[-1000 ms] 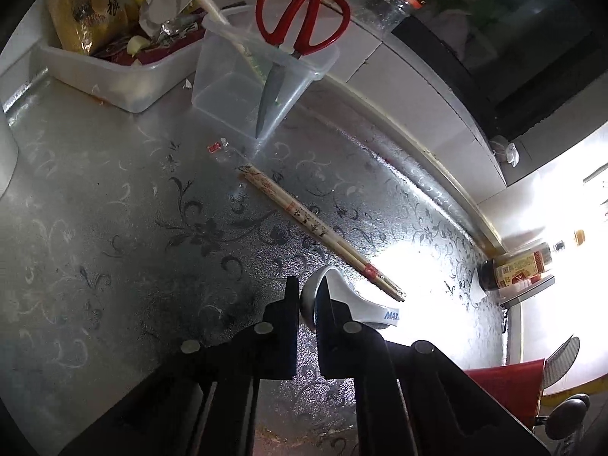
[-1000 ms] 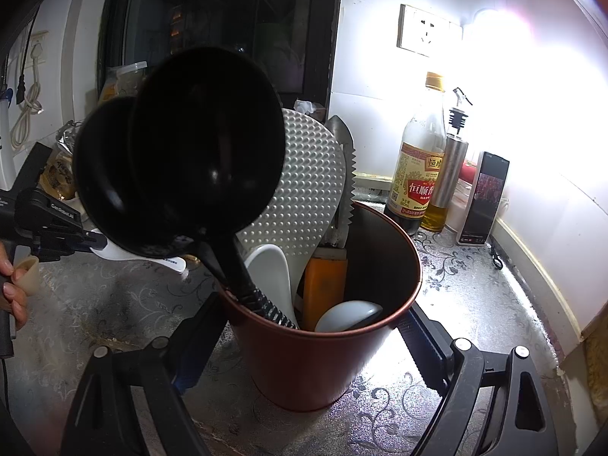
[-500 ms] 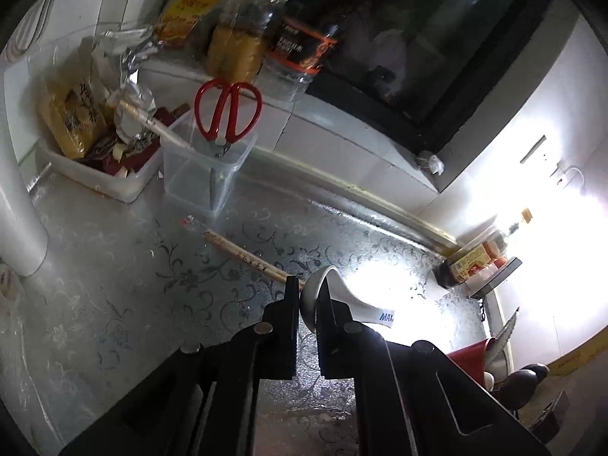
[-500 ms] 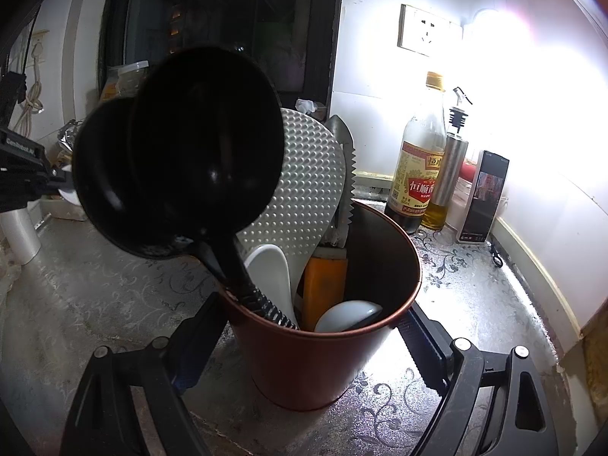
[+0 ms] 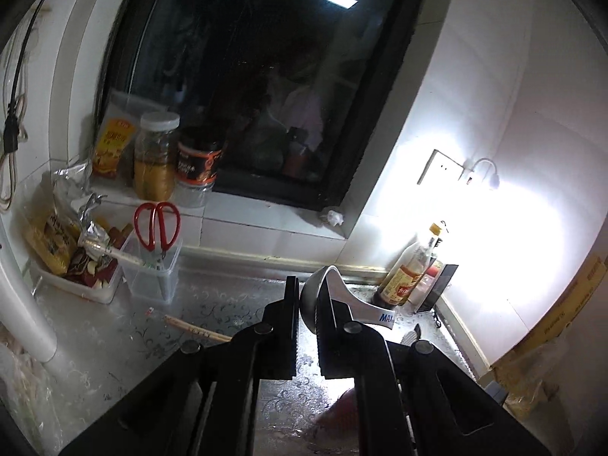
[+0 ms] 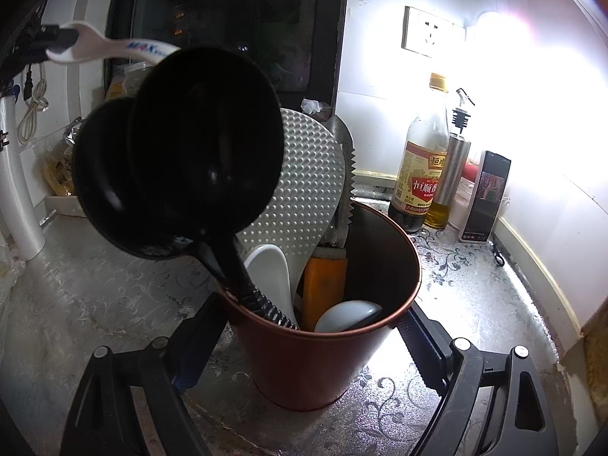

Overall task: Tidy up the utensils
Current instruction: 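Lift the MAX spoon with the left tool and carry it over the holder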

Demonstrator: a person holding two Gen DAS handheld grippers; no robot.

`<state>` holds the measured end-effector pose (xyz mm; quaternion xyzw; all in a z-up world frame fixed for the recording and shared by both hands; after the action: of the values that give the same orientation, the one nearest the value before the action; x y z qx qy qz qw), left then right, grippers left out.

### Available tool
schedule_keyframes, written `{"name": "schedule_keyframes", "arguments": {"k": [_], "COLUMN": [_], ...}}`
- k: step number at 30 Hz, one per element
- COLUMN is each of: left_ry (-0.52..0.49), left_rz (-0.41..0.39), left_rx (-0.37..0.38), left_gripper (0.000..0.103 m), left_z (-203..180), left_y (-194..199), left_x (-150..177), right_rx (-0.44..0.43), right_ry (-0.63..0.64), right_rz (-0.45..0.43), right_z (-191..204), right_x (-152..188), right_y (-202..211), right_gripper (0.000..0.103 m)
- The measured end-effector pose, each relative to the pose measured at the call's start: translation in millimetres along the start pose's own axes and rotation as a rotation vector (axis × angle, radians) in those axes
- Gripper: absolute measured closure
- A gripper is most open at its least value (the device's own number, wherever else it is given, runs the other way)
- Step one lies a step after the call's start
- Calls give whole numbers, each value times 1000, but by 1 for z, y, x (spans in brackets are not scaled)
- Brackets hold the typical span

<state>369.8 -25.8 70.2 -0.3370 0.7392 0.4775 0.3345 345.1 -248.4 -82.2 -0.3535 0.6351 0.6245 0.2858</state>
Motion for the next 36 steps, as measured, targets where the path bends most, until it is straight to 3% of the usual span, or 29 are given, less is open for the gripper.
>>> {"name": "schedule_keyframes", "arguments": {"k": [5, 13, 23, 36], "left_ry": [-77, -185, -370, -729], "left_rz": [-21, 27, 50, 76], "left_rx": [41, 73, 48, -6], "left_gripper": [96, 96, 96, 96], "left_z": [-32, -72, -113, -172], "left_y": [8, -5, -22, -36], "left_x": [-6, 8, 16, 37], "right_rx": [-4, -5, -3, -7], "right_ry": [4, 7, 7, 1], "right_rz": [0, 1, 1, 4], "right_z": [-1, -1, 0, 1], "right_x": [0, -1, 0, 0], "right_y": [-2, -4, -6, -6], "right_gripper": [12, 12, 12, 12]}}
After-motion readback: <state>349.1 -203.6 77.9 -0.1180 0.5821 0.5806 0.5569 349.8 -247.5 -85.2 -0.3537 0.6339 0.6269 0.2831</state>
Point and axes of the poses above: each gripper's, at about its wrist camera, not at the fingertips, and y roughly against the way its jaws point, z to its left, x to its underside, the point moved 10 cm from there along -y, roughly the way its jaws point, and after that the axes turned 3 degrees about -x, right-handed, at the moved point
